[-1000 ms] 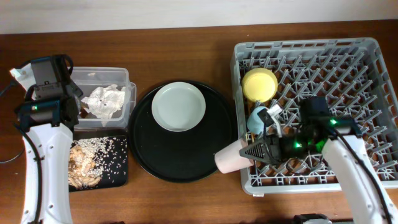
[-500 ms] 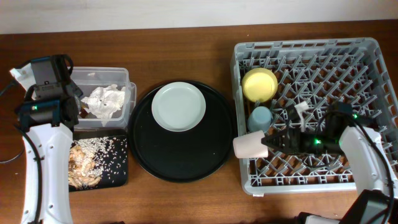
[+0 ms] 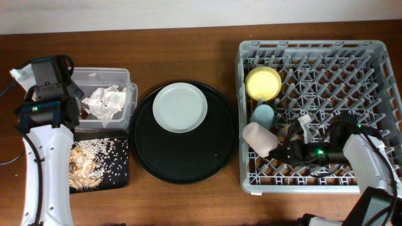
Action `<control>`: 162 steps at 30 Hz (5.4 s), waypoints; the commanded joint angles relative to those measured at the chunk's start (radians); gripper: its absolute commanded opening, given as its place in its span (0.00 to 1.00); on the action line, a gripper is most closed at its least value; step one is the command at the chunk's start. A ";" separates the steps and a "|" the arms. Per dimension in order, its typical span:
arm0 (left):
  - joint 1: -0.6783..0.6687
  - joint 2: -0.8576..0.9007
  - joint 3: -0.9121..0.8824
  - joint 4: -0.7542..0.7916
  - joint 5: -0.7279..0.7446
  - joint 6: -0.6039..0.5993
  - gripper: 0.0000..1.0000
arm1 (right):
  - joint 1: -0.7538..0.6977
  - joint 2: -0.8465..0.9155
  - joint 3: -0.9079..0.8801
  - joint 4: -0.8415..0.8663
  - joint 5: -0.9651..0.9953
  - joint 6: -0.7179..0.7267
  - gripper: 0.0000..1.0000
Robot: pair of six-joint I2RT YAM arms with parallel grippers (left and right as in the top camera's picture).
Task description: Sort waste into correct bins and load items into the dishwasher rack
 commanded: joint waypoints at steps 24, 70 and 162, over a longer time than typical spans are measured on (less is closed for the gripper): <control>0.002 -0.006 0.008 0.000 -0.014 0.009 0.99 | -0.216 -0.071 0.288 -0.090 -0.030 0.158 0.99; 0.002 -0.006 0.008 0.000 -0.014 0.009 0.99 | 0.947 -0.126 0.550 0.559 2.194 0.488 0.04; 0.001 0.003 0.006 0.000 -0.014 0.009 0.99 | 0.405 -1.449 -0.806 1.070 0.935 0.475 0.98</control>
